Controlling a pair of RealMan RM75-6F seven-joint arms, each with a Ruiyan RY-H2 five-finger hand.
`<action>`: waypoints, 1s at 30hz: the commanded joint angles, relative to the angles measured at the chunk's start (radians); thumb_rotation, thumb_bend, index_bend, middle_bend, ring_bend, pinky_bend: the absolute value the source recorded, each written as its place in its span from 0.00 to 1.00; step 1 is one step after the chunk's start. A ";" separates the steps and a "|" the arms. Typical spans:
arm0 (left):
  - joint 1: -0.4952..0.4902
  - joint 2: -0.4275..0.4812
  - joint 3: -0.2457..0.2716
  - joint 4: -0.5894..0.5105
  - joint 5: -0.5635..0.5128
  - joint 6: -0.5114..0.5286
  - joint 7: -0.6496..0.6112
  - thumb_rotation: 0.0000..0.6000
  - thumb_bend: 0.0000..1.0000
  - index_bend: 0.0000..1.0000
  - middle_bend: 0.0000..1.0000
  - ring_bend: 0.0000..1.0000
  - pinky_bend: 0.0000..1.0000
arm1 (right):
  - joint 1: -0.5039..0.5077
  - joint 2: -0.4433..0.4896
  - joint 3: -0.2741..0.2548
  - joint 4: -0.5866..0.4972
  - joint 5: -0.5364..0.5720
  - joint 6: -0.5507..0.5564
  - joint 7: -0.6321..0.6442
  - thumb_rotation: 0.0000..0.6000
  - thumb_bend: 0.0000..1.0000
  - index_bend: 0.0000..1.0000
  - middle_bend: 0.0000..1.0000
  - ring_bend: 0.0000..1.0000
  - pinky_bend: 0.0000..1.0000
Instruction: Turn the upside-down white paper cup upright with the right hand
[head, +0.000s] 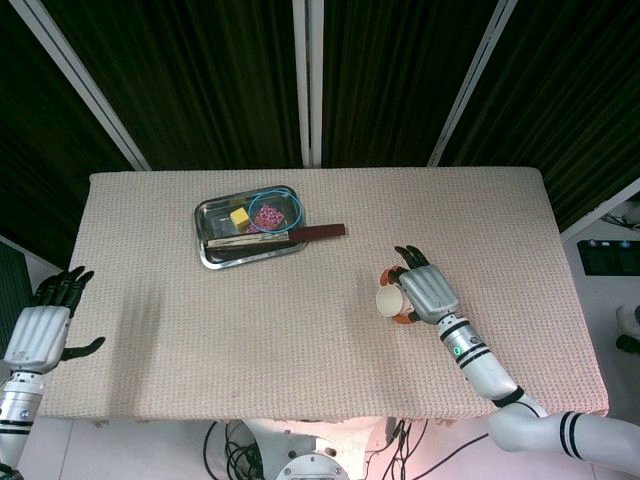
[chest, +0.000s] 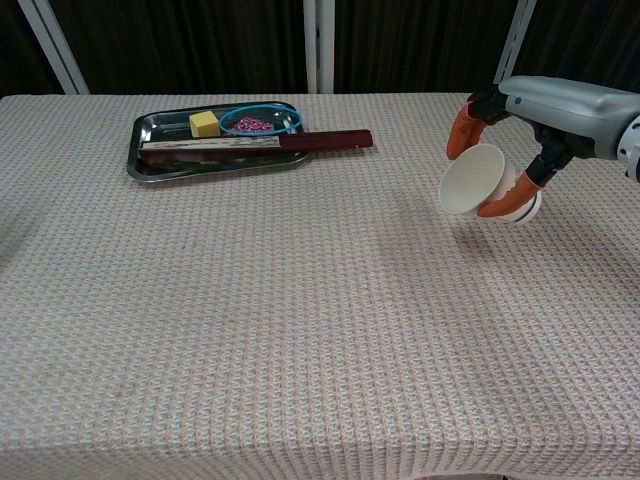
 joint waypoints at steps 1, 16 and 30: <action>0.000 0.000 0.000 0.000 0.000 0.000 0.000 1.00 0.16 0.00 0.00 0.00 0.07 | -0.082 -0.119 0.062 0.161 -0.129 0.093 0.571 1.00 0.05 0.43 0.38 0.02 0.00; 0.000 0.000 0.001 0.001 0.001 0.000 0.004 1.00 0.16 0.00 0.00 0.00 0.07 | -0.092 -0.234 -0.004 0.478 -0.245 -0.017 1.218 1.00 0.15 0.44 0.38 0.01 0.00; 0.000 0.000 0.001 0.001 0.000 0.000 0.005 1.00 0.16 0.00 0.00 0.00 0.07 | -0.092 -0.239 -0.060 0.543 -0.323 0.022 1.196 1.00 0.11 0.29 0.31 0.00 0.00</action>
